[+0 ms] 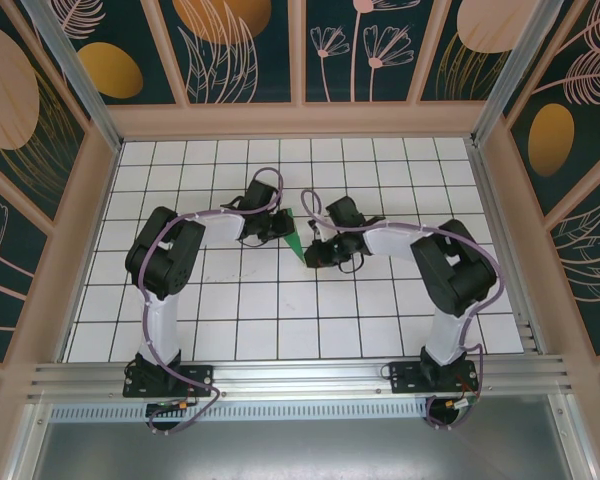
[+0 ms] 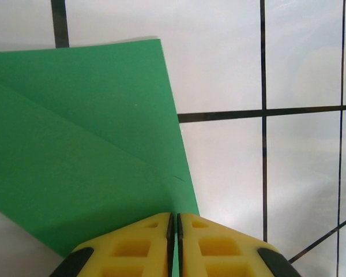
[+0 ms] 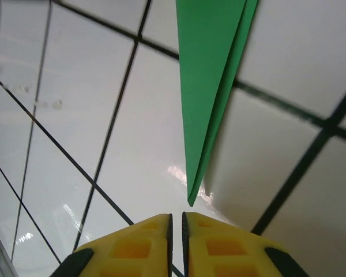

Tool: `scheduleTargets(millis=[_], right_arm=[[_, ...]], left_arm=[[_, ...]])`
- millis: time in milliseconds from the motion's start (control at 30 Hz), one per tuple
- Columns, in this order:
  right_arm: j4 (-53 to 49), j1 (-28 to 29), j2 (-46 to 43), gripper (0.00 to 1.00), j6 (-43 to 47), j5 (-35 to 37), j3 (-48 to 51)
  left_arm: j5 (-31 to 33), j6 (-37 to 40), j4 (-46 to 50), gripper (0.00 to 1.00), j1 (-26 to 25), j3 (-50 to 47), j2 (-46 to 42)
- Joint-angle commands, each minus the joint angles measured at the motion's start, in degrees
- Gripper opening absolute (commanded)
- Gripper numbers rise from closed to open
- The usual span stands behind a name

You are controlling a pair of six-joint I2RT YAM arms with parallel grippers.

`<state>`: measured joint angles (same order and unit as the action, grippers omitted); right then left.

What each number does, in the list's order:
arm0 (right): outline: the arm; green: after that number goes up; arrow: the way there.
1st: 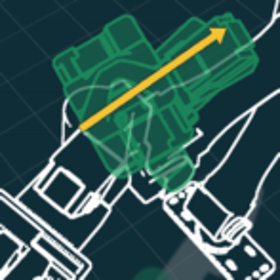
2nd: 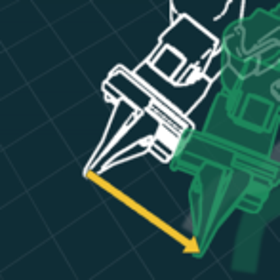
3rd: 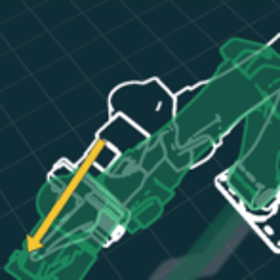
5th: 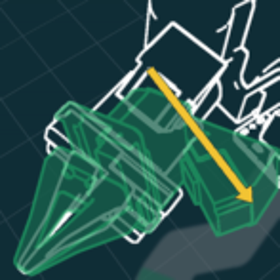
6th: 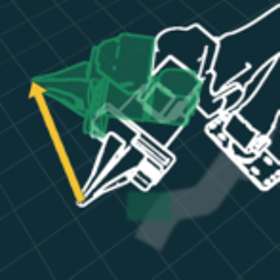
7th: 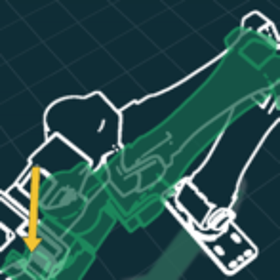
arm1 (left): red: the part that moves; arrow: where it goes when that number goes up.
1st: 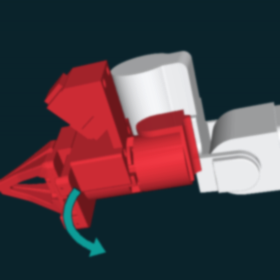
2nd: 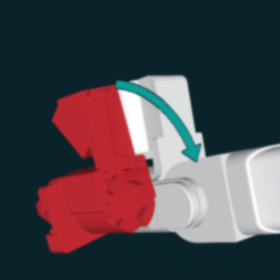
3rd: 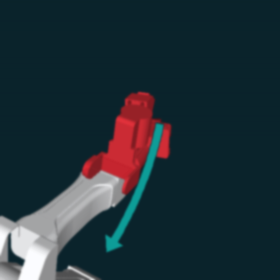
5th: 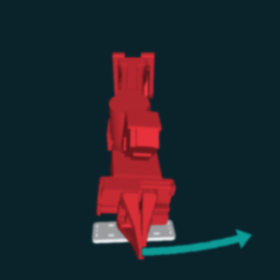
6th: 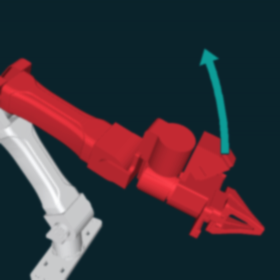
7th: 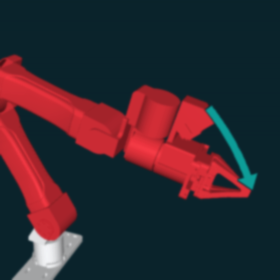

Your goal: Fold a paper plane with a square sheet of paper (pick it up from the middle)

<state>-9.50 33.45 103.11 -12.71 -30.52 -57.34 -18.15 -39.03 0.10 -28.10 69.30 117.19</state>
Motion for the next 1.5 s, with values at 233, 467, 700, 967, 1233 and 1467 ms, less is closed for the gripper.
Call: scheduleTargets(millis=[233,467,700,967,1233,1467], right_arm=[[14.70,-8.76,-13.15,0.50,-11.12,14.16,8.12],[18.65,-12.02,-16.64,0.65,-12.84,18.83,13.97],[20.23,-15.40,-15.42,0.82,-12.63,13.52,15.73],[19.41,-15.53,-13.55,0.90,-12.25,12.22,14.93],[18.63,-15.52,-12.71,0.89,-12.60,12.01,14.11],[18.41,-15.50,-12.24,0.88,-13.13,11.12,13.75]], left_arm=[[-1.35,0.76,2.69,0.36,0.37,4.88,-8.97],[10.27,-2.23,10.05,0.52,-0.11,5.14,-13.09],[24.39,-4.76,20.06,0.57,-3.23,9.94,-7.99],[33.85,-2.54,33.42,0.56,-7.12,25.17,3.72],[34.26,-0.54,39.25,0.49,-8.46,31.04,8.87],[33.87,-0.48,41.17,0.45,-8.64,30.86,8.86]])
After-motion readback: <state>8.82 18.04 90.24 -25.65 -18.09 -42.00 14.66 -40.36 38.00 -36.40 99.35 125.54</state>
